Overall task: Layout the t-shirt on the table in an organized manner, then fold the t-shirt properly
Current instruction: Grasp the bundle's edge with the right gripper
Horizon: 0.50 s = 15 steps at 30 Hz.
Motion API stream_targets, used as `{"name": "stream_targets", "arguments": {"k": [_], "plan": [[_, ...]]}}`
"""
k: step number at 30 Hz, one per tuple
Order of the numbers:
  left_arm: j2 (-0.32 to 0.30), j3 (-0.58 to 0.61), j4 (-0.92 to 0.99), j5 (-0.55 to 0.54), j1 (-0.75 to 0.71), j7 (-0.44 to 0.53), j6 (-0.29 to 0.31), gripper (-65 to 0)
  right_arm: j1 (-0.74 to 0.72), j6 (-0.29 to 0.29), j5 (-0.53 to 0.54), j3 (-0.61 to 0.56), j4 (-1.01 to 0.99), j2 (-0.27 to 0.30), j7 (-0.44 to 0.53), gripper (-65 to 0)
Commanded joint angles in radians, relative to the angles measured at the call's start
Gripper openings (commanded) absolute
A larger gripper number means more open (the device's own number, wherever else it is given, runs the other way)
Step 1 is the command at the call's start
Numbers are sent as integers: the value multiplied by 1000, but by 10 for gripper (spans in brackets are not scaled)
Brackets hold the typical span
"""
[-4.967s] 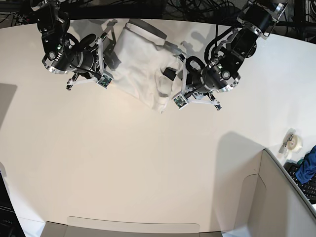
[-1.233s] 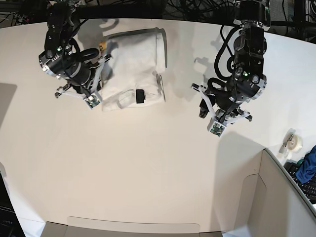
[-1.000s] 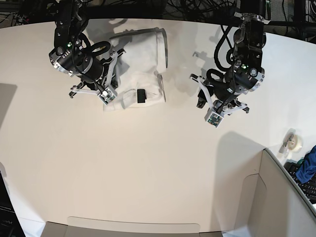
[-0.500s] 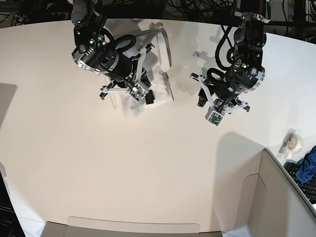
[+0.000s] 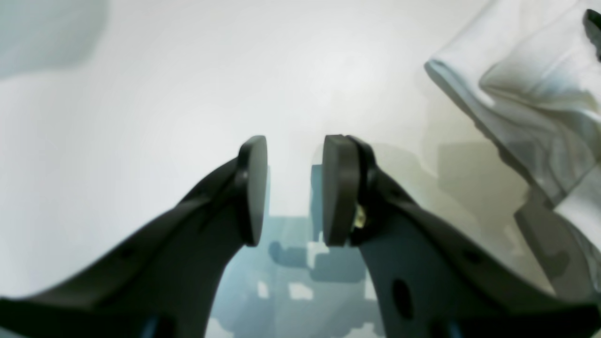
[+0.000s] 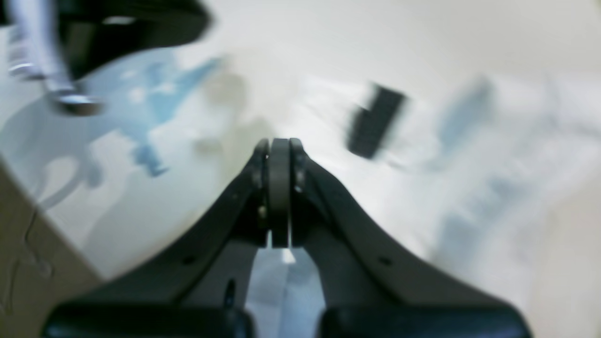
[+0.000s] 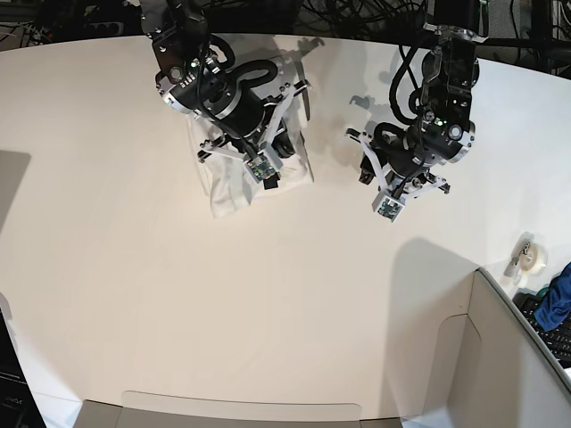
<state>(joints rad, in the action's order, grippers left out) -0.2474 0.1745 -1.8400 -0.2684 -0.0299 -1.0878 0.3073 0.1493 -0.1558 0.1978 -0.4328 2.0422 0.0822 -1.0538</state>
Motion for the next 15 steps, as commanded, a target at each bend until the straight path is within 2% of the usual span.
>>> {"name": "stream_targets", "arguments": {"k": [1,3,10,15], "plan": [[-8,-7,-10,-1,14,21,0,-451,-10,14,9,-4,19,6,28,-650],[-8,-7,-2,-1,14,21,0,-451,3,51,9,5,19,14,30,-650],[-8,-5,3,-1,14,22,0,-451,20,61,2,30,16,15,24,-650],[-23,-2,3,-1,14,22,0,-451,72,61,-4,94,12,15,24,-650]]}}
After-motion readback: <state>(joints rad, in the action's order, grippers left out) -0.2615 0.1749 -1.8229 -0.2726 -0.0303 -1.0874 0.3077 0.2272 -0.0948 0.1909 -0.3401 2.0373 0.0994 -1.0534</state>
